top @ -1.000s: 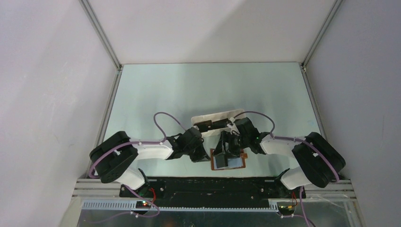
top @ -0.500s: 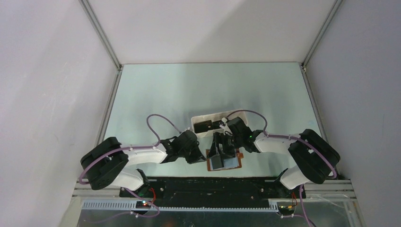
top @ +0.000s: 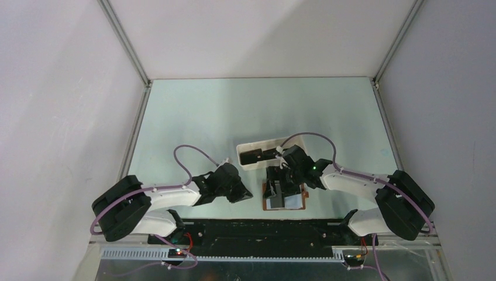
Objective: Put the credit cards into the card holder
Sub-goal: Insert the credit card into the card holder.
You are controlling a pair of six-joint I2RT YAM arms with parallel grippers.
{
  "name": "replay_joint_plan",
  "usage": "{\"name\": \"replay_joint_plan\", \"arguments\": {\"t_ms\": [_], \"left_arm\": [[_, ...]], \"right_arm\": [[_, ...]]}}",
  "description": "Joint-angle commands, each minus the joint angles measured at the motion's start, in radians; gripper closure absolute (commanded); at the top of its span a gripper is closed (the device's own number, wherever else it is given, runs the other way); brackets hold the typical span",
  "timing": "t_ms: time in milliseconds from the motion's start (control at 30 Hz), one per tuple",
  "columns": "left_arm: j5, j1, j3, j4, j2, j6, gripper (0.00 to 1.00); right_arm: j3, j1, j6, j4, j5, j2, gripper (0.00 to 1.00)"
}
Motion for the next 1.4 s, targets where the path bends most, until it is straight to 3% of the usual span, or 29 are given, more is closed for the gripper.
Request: {"name": "replay_joint_plan", "arguments": {"t_ms": [0,133,333,367,467,567,633,767,833,1033,1367], "left_arm": [[-0.002,0.008,0.003,0.058,-0.011,-0.016,1.0],[0.035,0.007,0.023,0.094,0.015,0.006,1.0],[0.098,0.008,0.061,0.167,0.07,0.04,0.97],[0.099,0.009,0.063,0.169,0.071,0.039,0.93],[0.085,0.012,0.051,0.184,0.053,0.039,0.62],[0.076,0.014,0.041,0.192,0.017,0.051,0.53],[0.083,0.015,0.047,0.201,0.013,0.062,0.56],[0.13,0.01,0.068,0.268,0.056,0.07,0.79],[0.131,0.006,0.071,0.281,0.072,0.066,0.86],[0.128,0.006,0.048,0.284,0.156,0.024,0.99],[0.12,0.006,0.017,0.282,0.132,-0.005,0.95]], "right_arm": [[0.061,0.011,-0.059,-0.094,0.065,-0.027,0.11],[0.072,0.007,-0.076,-0.124,0.049,-0.007,0.1],[0.074,-0.049,-0.071,-0.08,-0.145,0.055,0.11],[0.075,-0.066,-0.072,-0.067,-0.185,0.068,0.11],[0.103,-0.085,-0.096,-0.085,-0.23,0.092,0.1],[0.124,-0.093,-0.11,-0.118,-0.231,0.091,0.1],[0.129,-0.097,-0.111,-0.125,-0.224,0.085,0.09],[0.137,-0.099,-0.115,-0.136,-0.213,0.089,0.09],[0.137,-0.1,-0.116,-0.138,-0.211,0.093,0.09],[0.137,-0.098,-0.115,-0.16,-0.172,0.073,0.09],[0.137,-0.04,-0.12,-0.106,-0.137,0.18,0.12]]}}
